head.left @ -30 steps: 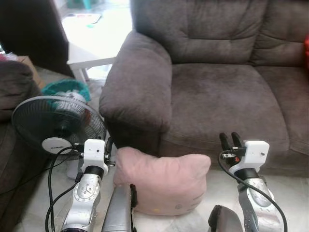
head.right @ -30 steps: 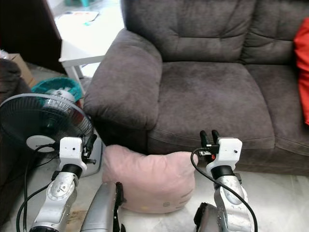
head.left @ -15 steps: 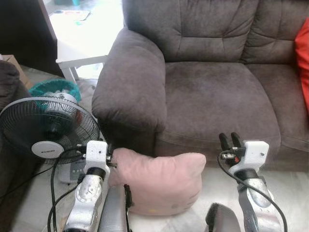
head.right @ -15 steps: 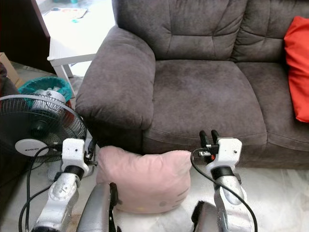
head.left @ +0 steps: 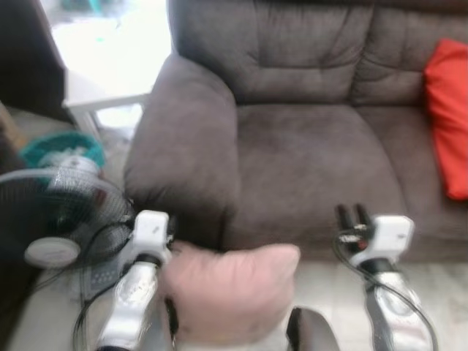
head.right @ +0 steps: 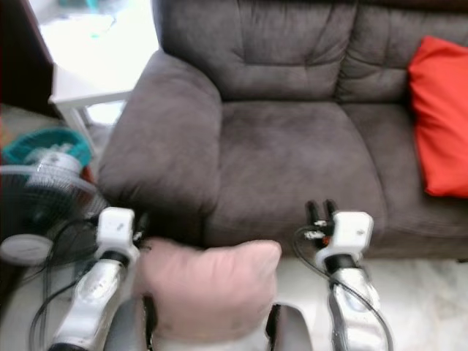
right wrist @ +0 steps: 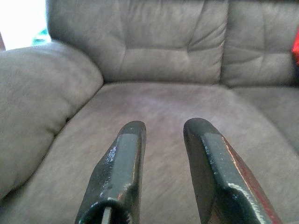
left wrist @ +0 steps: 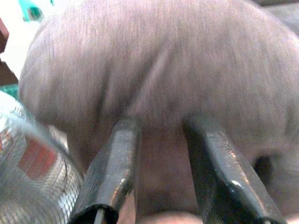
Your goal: Move the pillow to the sofa from floor
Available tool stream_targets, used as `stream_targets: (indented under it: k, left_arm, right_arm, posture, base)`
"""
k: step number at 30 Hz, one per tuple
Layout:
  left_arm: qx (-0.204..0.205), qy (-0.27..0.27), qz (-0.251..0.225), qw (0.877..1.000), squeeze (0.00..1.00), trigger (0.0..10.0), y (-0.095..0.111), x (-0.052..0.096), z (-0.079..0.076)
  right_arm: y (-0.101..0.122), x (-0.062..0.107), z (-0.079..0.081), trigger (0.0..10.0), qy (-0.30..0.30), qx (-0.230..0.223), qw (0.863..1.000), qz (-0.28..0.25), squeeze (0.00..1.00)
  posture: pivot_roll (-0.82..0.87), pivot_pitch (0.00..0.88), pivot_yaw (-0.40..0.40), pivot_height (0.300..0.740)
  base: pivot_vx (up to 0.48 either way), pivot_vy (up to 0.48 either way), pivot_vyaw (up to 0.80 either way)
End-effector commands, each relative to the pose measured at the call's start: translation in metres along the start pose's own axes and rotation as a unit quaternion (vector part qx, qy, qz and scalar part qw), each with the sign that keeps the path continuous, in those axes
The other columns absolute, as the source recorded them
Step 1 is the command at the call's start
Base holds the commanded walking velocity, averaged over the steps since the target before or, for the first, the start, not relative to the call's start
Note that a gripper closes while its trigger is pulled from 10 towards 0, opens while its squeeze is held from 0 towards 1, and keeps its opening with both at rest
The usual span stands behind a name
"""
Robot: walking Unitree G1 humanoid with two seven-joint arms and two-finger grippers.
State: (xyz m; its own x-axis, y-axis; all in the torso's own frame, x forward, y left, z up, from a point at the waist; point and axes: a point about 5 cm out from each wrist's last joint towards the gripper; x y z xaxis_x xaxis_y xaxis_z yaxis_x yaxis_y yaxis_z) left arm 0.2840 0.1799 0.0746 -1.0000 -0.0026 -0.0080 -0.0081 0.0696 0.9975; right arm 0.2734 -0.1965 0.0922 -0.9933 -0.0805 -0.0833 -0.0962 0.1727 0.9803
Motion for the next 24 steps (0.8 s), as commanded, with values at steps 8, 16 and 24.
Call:
stream_targets:
  k: [8, 16, 24]
  left_arm:
    - [0.02, -0.029, 0.1, 0.994, 0.0, 10.0, -0.031, 0.006, -0.011]
    - [0.005, -0.015, 0.177, 0.984, 0.0, 10.0, -0.054, 0.008, 0.005]
    - [0.032, -0.015, 0.199, 0.979, 1.0, 10.0, -0.054, -0.004, 0.022]
  right_arm:
    - [-0.012, 0.01, -0.011, 10.0, -0.007, 0.016, 0.999, 0.029, 0.0]
    - [-0.01, 0.01, -0.015, 10.0, -0.013, 0.012, 0.999, 0.029, 0.0]
    - [-0.004, 0.01, -0.02, 10.0, -0.013, 0.016, 1.0, 0.02, 0.0]
  posture:
    - [0.03, 0.063, -0.034, 0.504]
    - [0.02, 0.069, -0.04, 0.504]
    - [0.0, 0.076, -0.049, 0.504]
  base:
    - [0.036, 0.0, 0.43]
    - [0.0, 0.0, 0.06]
    - [0.0, 0.0, 0.0]
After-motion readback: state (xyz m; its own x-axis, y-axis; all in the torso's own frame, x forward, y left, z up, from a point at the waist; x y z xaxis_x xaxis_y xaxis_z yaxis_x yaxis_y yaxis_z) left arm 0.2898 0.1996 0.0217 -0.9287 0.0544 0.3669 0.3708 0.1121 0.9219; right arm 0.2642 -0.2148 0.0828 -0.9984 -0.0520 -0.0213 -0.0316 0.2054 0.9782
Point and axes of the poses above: a point about 5 cm out from each wrist's last joint towards the gripper, its own x axis pointing back from the gripper into the wrist, its own y axis along the axis of the wrist's last joint, z = x × y, and after that the axes turned 12 degrees about x, right-handed
